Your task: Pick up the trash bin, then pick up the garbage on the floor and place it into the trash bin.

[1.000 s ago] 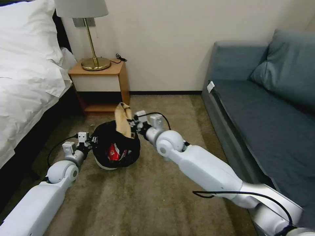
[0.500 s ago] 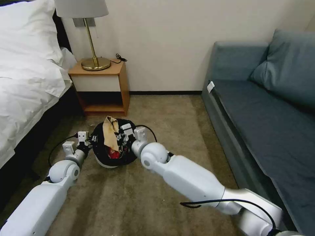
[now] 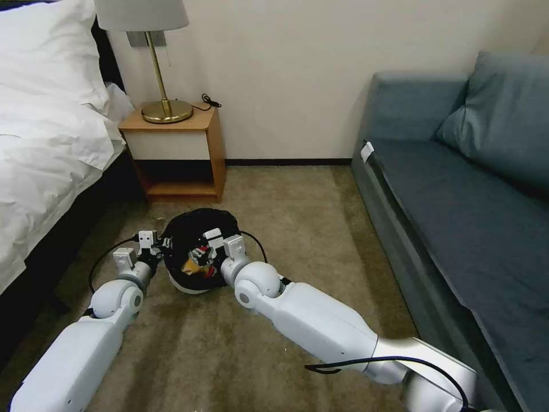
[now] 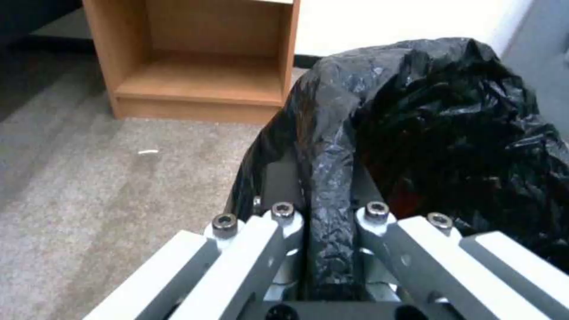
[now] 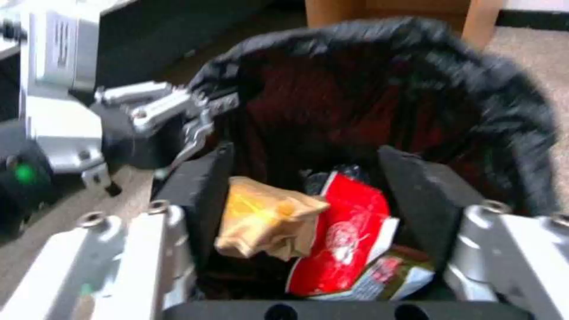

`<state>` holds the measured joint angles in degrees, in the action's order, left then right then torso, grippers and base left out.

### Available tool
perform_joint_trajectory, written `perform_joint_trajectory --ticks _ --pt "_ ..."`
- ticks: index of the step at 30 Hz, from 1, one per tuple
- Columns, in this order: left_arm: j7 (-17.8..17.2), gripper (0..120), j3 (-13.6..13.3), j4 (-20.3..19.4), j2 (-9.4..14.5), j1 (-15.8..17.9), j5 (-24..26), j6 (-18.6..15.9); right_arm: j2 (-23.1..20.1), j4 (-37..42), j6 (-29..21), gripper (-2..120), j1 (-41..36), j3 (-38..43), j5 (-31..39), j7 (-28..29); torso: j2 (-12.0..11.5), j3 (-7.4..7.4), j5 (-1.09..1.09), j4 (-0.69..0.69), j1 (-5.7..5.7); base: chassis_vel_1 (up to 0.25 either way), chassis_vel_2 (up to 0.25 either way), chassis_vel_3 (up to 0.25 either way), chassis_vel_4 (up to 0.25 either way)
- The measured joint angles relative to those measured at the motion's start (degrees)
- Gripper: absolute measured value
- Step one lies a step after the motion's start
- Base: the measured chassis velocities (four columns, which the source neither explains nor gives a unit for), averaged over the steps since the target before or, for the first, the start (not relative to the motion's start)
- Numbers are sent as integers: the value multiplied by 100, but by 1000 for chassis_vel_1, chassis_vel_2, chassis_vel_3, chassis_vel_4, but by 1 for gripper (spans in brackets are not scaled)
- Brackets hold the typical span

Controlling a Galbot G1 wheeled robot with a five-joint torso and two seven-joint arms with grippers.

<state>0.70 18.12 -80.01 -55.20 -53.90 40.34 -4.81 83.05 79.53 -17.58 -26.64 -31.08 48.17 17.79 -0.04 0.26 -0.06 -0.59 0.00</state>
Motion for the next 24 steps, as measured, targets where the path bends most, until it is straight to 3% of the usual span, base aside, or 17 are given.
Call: perform_joint_trajectory --ticks 9,16,24 --pt "5 4 77 150 -214 111 -44 64 149 16 17 98 200 700 201 16 0 0 0 0 0 0 0 0 0" --pt "-34 4 290 199 -343 139 88 87 266 82 27 100 473 1476 582 98 0 0 1 0 0 0 0 0 0" --pt "-244 4 936 171 -566 135 678 57 207 -6 5 100 611 2836 1176 147 0 0 1 0 0 0 0 0 0"
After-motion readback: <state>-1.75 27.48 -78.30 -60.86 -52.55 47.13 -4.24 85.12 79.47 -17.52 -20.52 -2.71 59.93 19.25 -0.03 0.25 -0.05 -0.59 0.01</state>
